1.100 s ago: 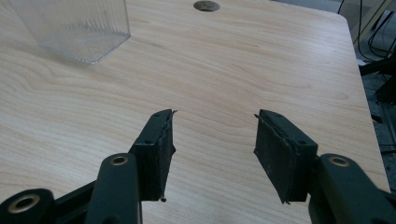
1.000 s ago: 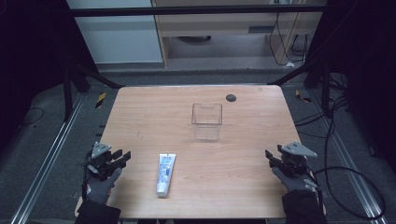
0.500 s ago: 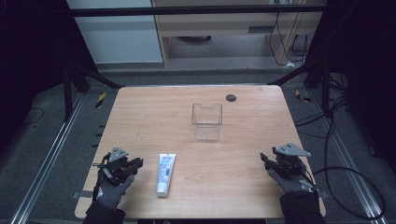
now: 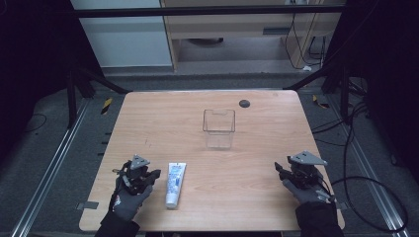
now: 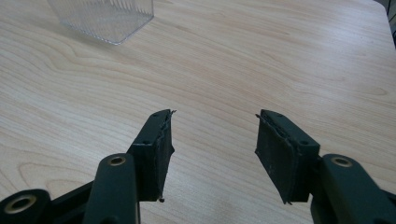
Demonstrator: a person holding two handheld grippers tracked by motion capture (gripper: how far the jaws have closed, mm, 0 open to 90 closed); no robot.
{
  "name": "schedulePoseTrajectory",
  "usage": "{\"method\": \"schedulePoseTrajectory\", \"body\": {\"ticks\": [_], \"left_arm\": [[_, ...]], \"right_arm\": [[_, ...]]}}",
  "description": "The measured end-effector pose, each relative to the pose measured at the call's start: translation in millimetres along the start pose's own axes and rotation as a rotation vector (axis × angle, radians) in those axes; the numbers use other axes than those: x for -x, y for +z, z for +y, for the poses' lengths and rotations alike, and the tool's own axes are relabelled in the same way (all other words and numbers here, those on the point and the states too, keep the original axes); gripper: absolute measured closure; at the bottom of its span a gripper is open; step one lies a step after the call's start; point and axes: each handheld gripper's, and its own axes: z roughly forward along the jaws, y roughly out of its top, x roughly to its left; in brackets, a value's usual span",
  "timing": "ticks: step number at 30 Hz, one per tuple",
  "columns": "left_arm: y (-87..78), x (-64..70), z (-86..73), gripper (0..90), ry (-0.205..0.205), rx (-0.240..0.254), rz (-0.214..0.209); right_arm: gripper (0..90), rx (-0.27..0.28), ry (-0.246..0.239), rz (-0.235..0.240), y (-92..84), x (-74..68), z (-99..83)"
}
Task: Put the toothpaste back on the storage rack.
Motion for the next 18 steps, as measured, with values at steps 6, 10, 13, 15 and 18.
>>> {"method": "schedulePoseTrajectory", "body": {"ticks": [6, 10, 13, 15, 18], "left_arm": [[18.2, 0.1, 4.0, 89.3, -0.010, -0.042, 0.025], [23.6, -1.7, 5.2, 89.3, -0.012, -0.055, 0.027], [27.9, -2.9, 6.3, 89.3, -0.015, -0.060, 0.010], [30.1, -2.4, 7.1, 89.3, -0.016, -0.063, 0.002], [33.1, -0.2, 8.8, 89.3, -0.015, -0.063, -0.010]], "right_arm": [[44.6, -0.008, -0.006, -0.002, 1.6, -0.2, -0.7], [44.1, -0.018, -0.009, -0.003, 3.6, 0.0, -1.2], [43.6, -0.025, -0.014, -0.003, 4.5, -0.6, -1.1], [43.5, -0.023, -0.019, -0.003, 4.5, -0.5, -1.1], [43.3, -0.026, -0.020, -0.003, 5.0, -0.4, -1.1]]}}
